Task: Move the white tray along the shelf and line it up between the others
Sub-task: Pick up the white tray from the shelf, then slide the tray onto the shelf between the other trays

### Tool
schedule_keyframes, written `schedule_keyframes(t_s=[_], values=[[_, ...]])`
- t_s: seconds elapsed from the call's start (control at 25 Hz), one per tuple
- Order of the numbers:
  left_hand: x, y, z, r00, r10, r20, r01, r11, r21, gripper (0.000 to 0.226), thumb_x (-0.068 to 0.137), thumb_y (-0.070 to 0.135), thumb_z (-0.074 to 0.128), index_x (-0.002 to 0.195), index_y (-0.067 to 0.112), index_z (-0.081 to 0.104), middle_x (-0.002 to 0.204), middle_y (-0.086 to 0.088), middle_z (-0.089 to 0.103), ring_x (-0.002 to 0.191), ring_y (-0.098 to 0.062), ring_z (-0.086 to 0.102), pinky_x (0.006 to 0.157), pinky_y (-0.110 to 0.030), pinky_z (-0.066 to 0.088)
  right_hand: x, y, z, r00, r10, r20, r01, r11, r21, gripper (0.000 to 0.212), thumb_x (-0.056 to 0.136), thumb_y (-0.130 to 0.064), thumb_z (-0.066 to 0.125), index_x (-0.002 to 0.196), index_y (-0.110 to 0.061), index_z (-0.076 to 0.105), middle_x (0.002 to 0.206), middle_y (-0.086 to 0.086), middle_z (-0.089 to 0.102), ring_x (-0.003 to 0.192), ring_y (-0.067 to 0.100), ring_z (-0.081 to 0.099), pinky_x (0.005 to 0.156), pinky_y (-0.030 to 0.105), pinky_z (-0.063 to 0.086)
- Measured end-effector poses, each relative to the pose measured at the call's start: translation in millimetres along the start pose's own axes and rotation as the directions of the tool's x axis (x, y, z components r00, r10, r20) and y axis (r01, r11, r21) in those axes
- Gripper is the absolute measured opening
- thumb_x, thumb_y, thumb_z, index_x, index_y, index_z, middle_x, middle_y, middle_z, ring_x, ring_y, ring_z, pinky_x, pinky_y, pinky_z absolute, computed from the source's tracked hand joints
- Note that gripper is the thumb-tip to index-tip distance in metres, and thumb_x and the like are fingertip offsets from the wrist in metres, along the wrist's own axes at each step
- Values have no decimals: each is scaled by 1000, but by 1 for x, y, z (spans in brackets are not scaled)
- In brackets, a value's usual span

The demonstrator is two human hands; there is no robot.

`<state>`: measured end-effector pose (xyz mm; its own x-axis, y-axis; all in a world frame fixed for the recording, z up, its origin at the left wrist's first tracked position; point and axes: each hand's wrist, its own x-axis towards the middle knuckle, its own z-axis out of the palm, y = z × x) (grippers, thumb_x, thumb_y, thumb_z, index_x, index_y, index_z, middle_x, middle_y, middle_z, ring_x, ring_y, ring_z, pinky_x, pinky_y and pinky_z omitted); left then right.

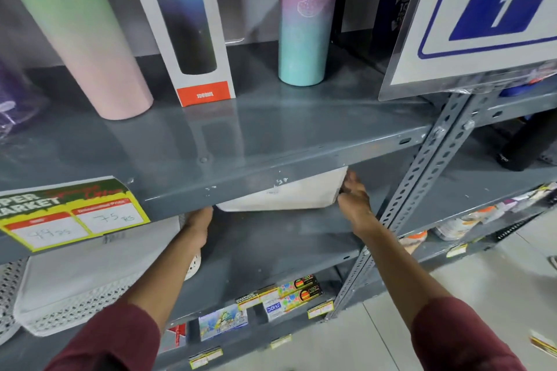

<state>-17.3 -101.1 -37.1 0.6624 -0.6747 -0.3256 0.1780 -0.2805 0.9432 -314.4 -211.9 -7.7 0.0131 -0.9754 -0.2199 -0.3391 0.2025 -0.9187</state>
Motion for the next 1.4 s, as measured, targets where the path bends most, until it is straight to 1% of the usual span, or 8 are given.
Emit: schedule_keyframes(t_s=[0.24, 0.44, 0.6, 0.76, 0.88, 1.08, 1.2, 1.4], values=[[-3, -4, -22, 993, 13, 121, 42, 895, -445, 38, 90, 41, 44, 113, 18, 64, 121, -9, 66, 109, -32, 63, 98, -48, 47, 16, 14, -9, 941, 335, 46, -310, 798, 518, 57, 97, -48, 18, 99, -13, 63, 106, 15, 67, 95, 29, 61, 85, 40, 49], [-6, -18, -1, 990, -36, 139, 59, 984, -167, 30, 93, 44, 50, 108, 27, 70, 112, 4, 76, 108, -21, 69, 97, -45, 53, 37, 47, -5, 951, 305, 57, -310, 944, 117, 98, 53, -96, 46, 120, -27, 66, 132, 8, 65, 116, 38, 61, 106, 54, 43], [13, -29, -19, 995, -11, 103, 17, 998, -58, 54, 81, 60, 55, 127, 33, 60, 136, 6, 64, 123, -14, 60, 111, -42, 43, -6, 9, 14, 989, -136, -60, 101, 913, -396, 63, 94, -44, 49, 149, -14, 36, 154, 13, 41, 142, 33, 39, 116, 48, 33], [-37, 16, -102, 975, 169, -142, -145, 976, 163, 40, 98, 29, 46, 136, 17, 52, 133, 5, 54, 123, -11, 46, 102, -30, 35, -70, -32, 106, 885, -440, 154, 466, 834, -295, 33, 93, -24, 56, 119, -5, 61, 117, 18, 68, 104, 32, 67, 91, 38, 54], [-33, 6, -210, 866, 288, -408, -85, 890, 449, 39, 95, 22, 51, 124, -2, 57, 128, -25, 62, 120, -39, 58, 97, -44, 45, -119, -52, 191, 831, -350, 432, 464, 864, -193, 26, 96, -21, 55, 110, -2, 66, 103, 13, 72, 78, 5, 70, 67, 12, 49], [9, -35, -314, 911, -87, -404, 270, 865, 422, 41, 89, 32, 52, 123, 9, 58, 119, -18, 65, 116, -41, 60, 94, -43, 50, -142, -60, 283, 859, -61, 508, 318, 841, -438, 48, 100, -32, 46, 137, -1, 49, 144, 23, 49, 133, 38, 47, 109, 40, 39], [2, -31, -309, 928, -118, -353, 197, 960, 197, 35, 94, 16, 46, 126, 4, 55, 108, -12, 63, 106, -36, 61, 75, -33, 44, -145, -53, 299, 903, 65, 425, 156, 872, -463, 45, 98, -32, 46, 136, -8, 51, 144, 16, 52, 131, 34, 50, 108, 37, 41], [3, -24, -329, 907, 205, -367, -130, 967, 219, 59, 83, -4, 42, 133, 27, 48, 133, -8, 59, 121, -30, 56, 102, -40, 44, -150, -58, 289, 971, -85, 223, 124, 978, -166, 32, 88, -9, 51, 119, -13, 57, 107, 9, 62, 86, 21, 58, 66, 27, 44]])
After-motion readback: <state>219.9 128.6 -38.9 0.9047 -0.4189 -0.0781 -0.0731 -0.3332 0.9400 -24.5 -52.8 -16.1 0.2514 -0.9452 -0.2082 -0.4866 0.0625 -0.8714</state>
